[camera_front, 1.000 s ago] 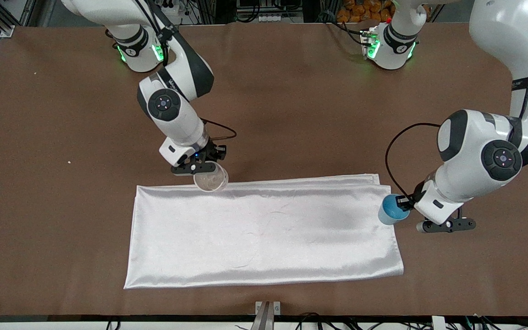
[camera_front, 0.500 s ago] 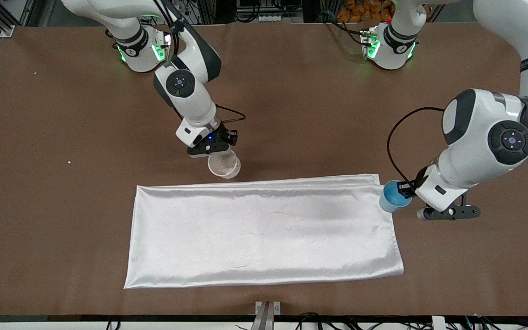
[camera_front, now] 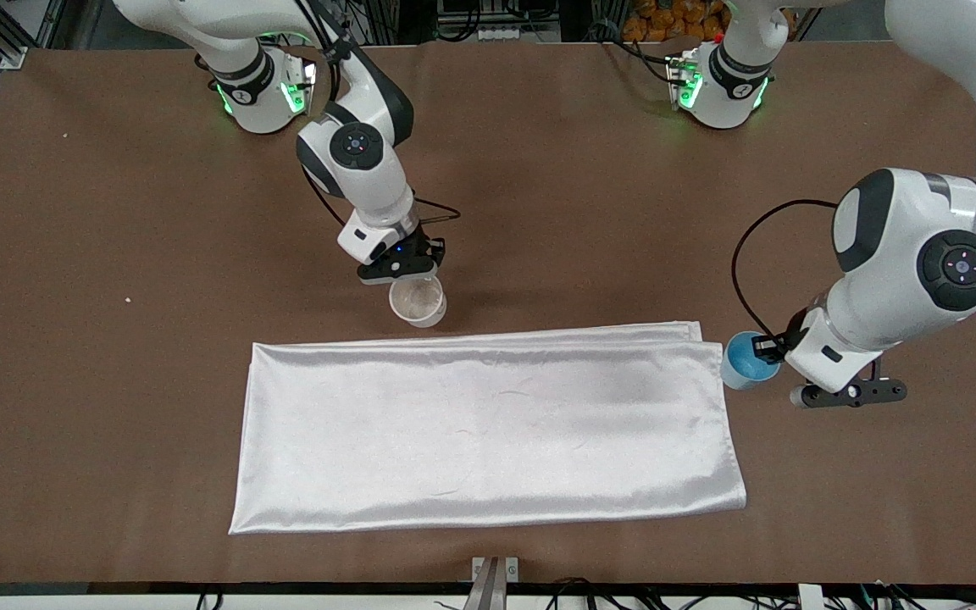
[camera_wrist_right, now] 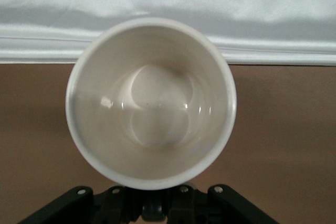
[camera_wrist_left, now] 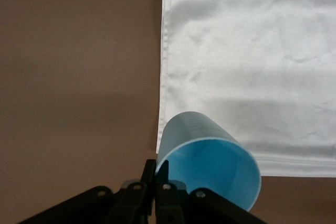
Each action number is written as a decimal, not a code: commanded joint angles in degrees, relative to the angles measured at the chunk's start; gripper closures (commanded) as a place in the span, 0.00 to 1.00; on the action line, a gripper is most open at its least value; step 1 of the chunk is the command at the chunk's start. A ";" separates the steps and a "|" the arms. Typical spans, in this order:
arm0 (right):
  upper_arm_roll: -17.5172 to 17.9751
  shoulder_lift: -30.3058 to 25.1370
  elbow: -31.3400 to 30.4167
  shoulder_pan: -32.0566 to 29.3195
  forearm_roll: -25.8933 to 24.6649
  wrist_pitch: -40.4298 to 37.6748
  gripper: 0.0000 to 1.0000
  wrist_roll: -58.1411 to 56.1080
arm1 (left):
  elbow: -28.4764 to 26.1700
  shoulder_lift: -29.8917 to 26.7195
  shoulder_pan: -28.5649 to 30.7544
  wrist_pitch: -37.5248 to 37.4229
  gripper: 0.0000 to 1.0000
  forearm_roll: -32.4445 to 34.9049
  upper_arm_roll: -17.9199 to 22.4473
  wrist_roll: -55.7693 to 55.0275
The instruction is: Place blue cup into white mug on table
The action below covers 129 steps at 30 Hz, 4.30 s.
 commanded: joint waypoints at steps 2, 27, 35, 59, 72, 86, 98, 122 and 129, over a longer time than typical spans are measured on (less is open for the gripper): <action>0.24 1.94 -0.25 1.63 -1.91 2.99 1.00 4.62 | -0.26 -0.24 0.10 -0.55 1.00 1.49 -0.06 -1.08; 0.07 7.91 0.62 1.55 -11.67 7.48 0.08 21.22 | -0.08 0.73 2.03 -0.46 1.00 1.49 0.03 -0.73; 0.24 6.86 0.71 1.55 -11.58 6.42 0.00 24.13 | 0.09 0.55 1.95 -0.46 1.00 1.49 -0.06 -0.64; 3.67 0.53 15.20 -2.40 -5.97 -20.81 0.00 14.84 | 0.27 -1.38 0.54 -2.57 1.00 0.88 -10.51 -9.59; -0.71 0.97 21.98 -11.90 -0.68 -28.21 0.00 -8.02 | 0.36 -1.03 -5.61 -3.28 1.00 1.14 -15.88 -21.03; -5.29 1.23 23.83 -20.24 -0.77 -27.95 0.00 -26.21 | 0.44 0.99 -20.98 -3.10 1.00 1.85 -15.35 -25.15; -5.29 0.27 23.65 -27.28 -0.77 -29.87 0.00 -34.05 | 2.11 6.96 -26.62 8.40 1.00 2.20 -15.09 -27.98; -5.20 -13.88 27.34 -28.07 2.47 -43.66 0.00 -35.98 | 8.27 16.64 -37.96 18.61 1.00 2.02 -5.07 -28.15; -6.35 -17.92 28.14 -28.34 6.52 -50.00 0.00 -38.87 | 8.27 18.04 -37.96 20.80 1.00 2.02 -4.63 -27.98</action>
